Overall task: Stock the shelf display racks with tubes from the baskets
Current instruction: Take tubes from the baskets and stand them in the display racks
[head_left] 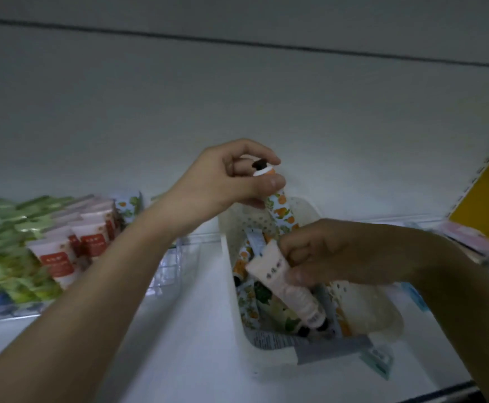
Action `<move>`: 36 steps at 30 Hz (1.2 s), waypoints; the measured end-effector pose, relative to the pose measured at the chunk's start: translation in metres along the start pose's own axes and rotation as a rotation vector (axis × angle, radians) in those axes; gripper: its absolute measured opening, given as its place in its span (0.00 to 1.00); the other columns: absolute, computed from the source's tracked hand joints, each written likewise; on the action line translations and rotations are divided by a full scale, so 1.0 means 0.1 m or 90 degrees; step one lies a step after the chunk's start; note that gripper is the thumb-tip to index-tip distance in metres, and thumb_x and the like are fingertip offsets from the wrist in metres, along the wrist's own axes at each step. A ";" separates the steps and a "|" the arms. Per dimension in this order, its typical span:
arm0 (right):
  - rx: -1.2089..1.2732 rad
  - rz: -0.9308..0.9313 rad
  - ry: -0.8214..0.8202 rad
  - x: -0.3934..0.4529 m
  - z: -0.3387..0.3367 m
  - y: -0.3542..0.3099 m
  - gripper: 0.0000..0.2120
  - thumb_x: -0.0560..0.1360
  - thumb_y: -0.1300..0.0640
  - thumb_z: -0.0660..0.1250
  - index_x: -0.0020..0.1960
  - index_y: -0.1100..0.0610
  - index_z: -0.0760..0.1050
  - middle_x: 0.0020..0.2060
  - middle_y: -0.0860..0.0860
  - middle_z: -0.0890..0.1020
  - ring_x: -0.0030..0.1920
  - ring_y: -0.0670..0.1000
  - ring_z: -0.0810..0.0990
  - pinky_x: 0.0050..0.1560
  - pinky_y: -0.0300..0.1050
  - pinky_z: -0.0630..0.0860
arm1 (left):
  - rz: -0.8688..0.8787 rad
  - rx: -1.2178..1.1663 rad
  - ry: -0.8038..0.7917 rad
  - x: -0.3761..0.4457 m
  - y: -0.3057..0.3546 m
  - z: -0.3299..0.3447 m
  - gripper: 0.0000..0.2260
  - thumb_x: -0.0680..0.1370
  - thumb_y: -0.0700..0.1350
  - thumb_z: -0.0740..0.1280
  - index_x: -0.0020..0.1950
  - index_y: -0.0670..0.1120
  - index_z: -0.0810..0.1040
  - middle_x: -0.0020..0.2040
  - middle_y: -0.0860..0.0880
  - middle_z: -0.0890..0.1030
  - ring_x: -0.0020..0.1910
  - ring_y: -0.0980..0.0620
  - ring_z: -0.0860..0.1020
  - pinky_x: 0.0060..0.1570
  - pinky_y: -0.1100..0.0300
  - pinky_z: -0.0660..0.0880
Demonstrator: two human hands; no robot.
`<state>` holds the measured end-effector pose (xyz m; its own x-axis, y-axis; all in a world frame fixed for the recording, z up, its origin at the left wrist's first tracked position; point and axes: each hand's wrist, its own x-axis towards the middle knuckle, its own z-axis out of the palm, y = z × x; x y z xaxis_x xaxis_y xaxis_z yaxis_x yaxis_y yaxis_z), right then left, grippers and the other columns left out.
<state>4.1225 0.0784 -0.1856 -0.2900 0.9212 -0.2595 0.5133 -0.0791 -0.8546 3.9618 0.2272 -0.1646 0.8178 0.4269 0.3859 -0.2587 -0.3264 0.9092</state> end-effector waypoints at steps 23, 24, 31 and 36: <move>0.305 -0.166 0.327 0.41 0.66 -0.96 0.17 0.72 0.41 0.67 0.48 0.54 0.70 0.35 0.56 0.81 0.28 0.54 0.79 0.29 0.45 0.76 | -0.004 -0.269 0.424 -1.32 0.53 -0.82 0.12 0.70 0.39 0.72 0.45 0.39 0.70 0.41 0.38 0.83 0.46 0.42 0.85 0.41 0.63 0.80; 0.300 -0.165 0.342 0.47 0.70 -1.01 0.19 0.72 0.40 0.66 0.49 0.55 0.70 0.33 0.55 0.80 0.25 0.53 0.76 0.27 0.43 0.74 | -0.018 -0.268 0.429 -1.38 0.52 -0.85 0.11 0.74 0.40 0.71 0.48 0.38 0.70 0.43 0.37 0.84 0.47 0.42 0.84 0.40 0.63 0.80; 0.342 -0.183 0.336 0.84 0.94 -1.30 0.04 0.81 0.57 0.63 0.53 0.58 0.72 0.37 0.55 0.83 0.34 0.53 0.81 0.36 0.48 0.79 | -0.129 -0.269 0.441 -1.66 0.51 -0.91 0.07 0.79 0.44 0.66 0.52 0.42 0.78 0.47 0.42 0.85 0.32 0.55 0.74 0.33 0.64 0.70; 0.295 -0.182 0.326 0.98 1.04 -1.41 0.06 0.81 0.60 0.63 0.57 0.58 0.75 0.46 0.56 0.86 0.44 0.55 0.85 0.47 0.53 0.83 | -0.091 -0.366 0.396 -1.85 0.56 -0.94 0.10 0.78 0.37 0.65 0.59 0.42 0.76 0.51 0.38 0.84 0.46 0.44 0.84 0.40 0.60 0.80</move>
<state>3.9376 0.1407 -0.1370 0.1088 0.9832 0.1467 0.0487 0.1422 -0.9886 3.7473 0.2091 -0.1704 0.4756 0.8709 0.1242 -0.5324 0.1725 0.8287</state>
